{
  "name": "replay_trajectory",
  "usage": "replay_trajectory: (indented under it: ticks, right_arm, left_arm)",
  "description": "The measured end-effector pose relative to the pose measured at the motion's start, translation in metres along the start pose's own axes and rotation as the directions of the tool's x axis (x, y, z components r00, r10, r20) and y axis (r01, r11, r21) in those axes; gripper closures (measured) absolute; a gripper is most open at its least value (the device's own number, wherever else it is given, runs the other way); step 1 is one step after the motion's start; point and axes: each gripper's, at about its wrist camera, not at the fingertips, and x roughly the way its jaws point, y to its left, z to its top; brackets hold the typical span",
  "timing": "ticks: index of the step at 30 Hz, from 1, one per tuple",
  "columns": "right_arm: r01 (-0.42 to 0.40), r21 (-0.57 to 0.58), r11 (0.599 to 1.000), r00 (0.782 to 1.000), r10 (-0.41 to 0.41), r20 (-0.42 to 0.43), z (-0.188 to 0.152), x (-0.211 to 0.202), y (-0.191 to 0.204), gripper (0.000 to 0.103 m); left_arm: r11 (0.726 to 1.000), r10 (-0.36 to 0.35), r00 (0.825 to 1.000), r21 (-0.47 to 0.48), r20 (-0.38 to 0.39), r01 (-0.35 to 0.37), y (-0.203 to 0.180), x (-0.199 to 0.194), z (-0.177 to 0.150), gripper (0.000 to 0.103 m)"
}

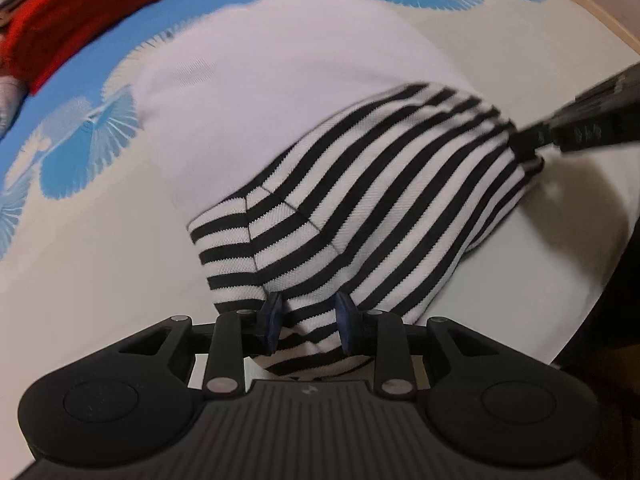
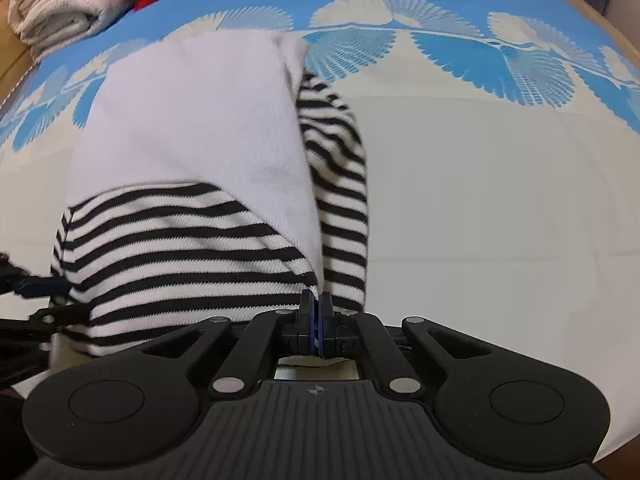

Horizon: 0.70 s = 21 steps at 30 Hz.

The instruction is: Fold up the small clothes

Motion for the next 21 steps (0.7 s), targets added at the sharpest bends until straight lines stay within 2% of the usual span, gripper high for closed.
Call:
replay_trajectory:
  ticks: [2, 3, 4, 6, 8, 10, 11, 13, 14, 15, 17, 19, 21]
  right_arm:
    - [0.009, -0.037, 0.999, 1.000, -0.009, 0.008, 0.000, -0.007, 0.004, 0.102]
    - [0.016, -0.054, 0.998, 1.000, -0.014, 0.024, 0.001, -0.013, 0.005, 0.094]
    - [0.025, -0.067, 0.997, 0.999, -0.022, 0.042, 0.001, -0.019, 0.006, 0.088]
    - [0.045, -0.082, 0.996, 0.995, -0.037, 0.096, 0.002, -0.035, 0.004, 0.053]
    - [0.060, -0.096, 0.994, 0.984, -0.043, 0.171, 0.002, -0.055, 0.002, 0.044]
    - [0.065, -0.103, 0.993, 0.968, -0.038, 0.248, 0.000, -0.078, -0.001, 0.041]
    - [0.065, -0.099, 0.993, 0.959, -0.035, 0.283, -0.001, -0.089, -0.003, 0.035]
    - [0.061, -0.080, 0.995, 0.929, -0.027, 0.369, -0.008, -0.114, -0.005, 0.020]
    - [0.058, -0.068, 0.996, 0.913, -0.025, 0.406, -0.013, -0.124, -0.005, 0.012]
    - [0.055, -0.055, 0.997, 0.900, -0.025, 0.435, -0.019, -0.133, -0.005, 0.008]
    - [0.036, -0.031, 0.999, 0.887, -0.018, 0.461, -0.031, -0.141, -0.007, 0.007]
    - [0.013, -0.001, 1.000, 0.886, -0.011, 0.463, -0.046, -0.142, -0.009, 0.007]
    - [-0.007, 0.038, 0.999, 0.898, -0.011, 0.439, -0.059, -0.140, -0.009, 0.007]
  left_arm:
    - [1.000, 0.009, 1.000, -0.023, 0.028, -0.009, 0.001, -0.016, 0.001, 0.046]
    - [0.999, 0.012, 0.999, -0.046, 0.040, -0.010, 0.006, -0.025, -0.001, 0.029]
    - [0.997, 0.026, 0.998, -0.077, 0.065, -0.021, 0.012, -0.037, 0.000, 0.022]
    - [0.988, 0.079, 0.987, -0.141, 0.140, -0.059, 0.020, -0.068, 0.000, 0.019]
    - [0.976, 0.126, 0.971, -0.198, 0.205, -0.084, 0.026, -0.098, -0.004, 0.015]
    - [0.964, 0.167, 0.947, -0.249, 0.275, -0.098, 0.021, -0.128, -0.013, 0.007]
    - [0.956, 0.188, 0.932, -0.277, 0.310, -0.100, 0.019, -0.142, -0.020, 0.003]
    - [0.944, 0.198, 0.914, -0.320, 0.353, -0.081, 0.013, -0.162, -0.030, 0.000]
    - [0.940, 0.182, 0.916, -0.335, 0.358, -0.056, 0.008, -0.168, -0.036, 0.000]
    - [0.937, 0.163, 0.920, -0.349, 0.357, -0.030, 0.001, -0.173, -0.041, 0.000]
    - [0.920, 0.157, 0.920, -0.393, 0.359, -0.004, -0.012, -0.172, -0.052, 0.000]
    - [0.903, 0.171, 0.919, -0.430, 0.356, -0.002, -0.025, -0.167, -0.066, 0.000]
    - [0.892, 0.158, 0.950, -0.451, 0.268, -0.021, -0.035, -0.152, -0.071, 0.001]
